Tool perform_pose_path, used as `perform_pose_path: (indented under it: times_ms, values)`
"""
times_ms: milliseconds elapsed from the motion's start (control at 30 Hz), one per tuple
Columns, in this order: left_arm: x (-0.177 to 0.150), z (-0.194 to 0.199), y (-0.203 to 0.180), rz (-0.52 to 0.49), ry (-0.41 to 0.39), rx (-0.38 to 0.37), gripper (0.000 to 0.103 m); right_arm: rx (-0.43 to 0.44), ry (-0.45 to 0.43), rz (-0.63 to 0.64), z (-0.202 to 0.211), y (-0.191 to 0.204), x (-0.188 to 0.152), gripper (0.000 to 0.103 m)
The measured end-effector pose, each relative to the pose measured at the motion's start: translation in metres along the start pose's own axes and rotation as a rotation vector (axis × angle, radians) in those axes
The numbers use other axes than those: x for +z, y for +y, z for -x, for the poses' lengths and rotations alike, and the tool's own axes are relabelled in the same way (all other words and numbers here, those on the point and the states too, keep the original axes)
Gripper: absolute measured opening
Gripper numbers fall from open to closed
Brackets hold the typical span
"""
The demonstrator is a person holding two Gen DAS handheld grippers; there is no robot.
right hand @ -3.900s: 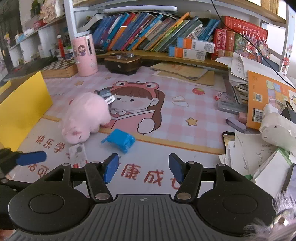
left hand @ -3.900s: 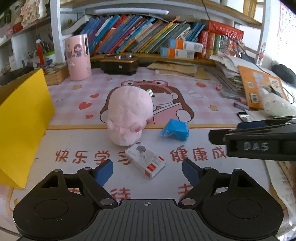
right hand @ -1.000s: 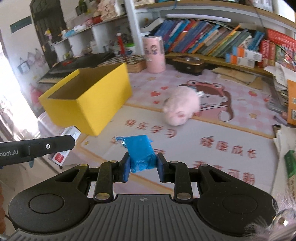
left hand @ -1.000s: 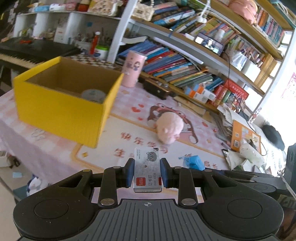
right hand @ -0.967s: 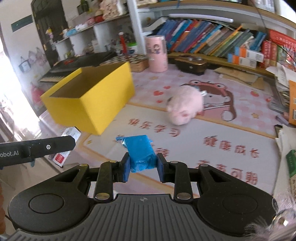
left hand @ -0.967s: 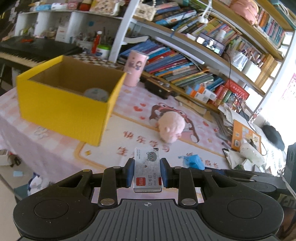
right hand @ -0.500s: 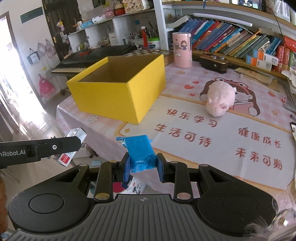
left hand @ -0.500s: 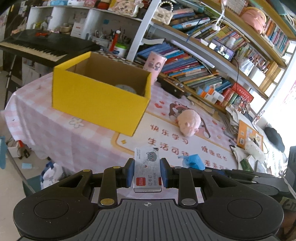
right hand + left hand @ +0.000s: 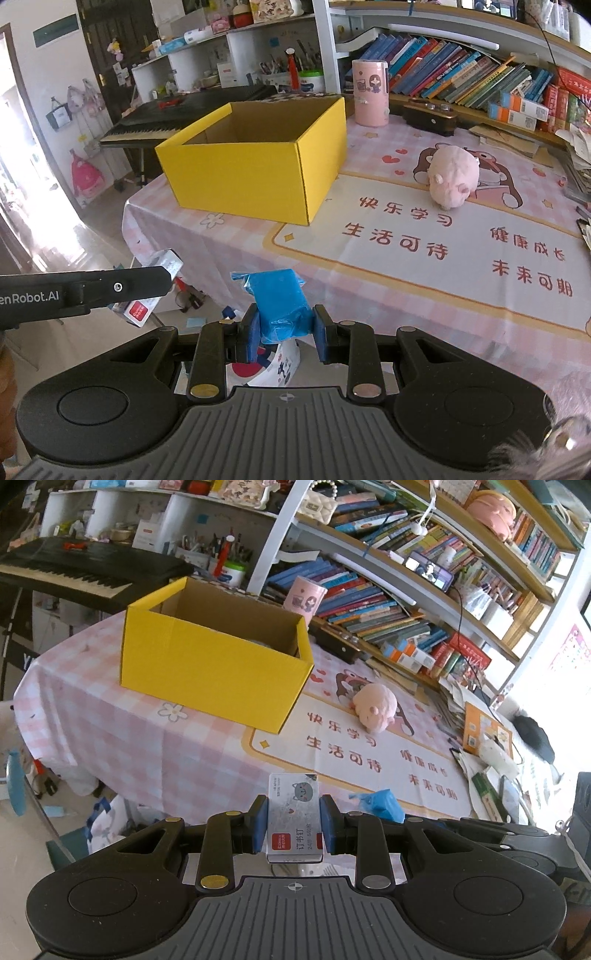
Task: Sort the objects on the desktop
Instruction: 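Carry the card with the left tool while the right tool carries the block over the yellow box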
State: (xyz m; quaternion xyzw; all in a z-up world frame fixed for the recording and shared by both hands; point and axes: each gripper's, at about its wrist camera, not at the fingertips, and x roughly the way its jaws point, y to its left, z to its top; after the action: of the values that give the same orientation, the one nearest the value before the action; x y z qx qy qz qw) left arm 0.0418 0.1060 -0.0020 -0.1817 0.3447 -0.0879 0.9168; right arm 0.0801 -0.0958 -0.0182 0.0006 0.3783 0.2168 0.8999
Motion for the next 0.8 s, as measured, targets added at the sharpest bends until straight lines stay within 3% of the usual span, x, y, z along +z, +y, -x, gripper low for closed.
perform_pose_path:
  times_ms: [800]
  values:
    - [-0.002, 0.033, 0.035, 0.048, -0.082, 0.023, 0.028, 0.032, -0.003, 0.092, -0.006, 0.050, 0.003, 0.027]
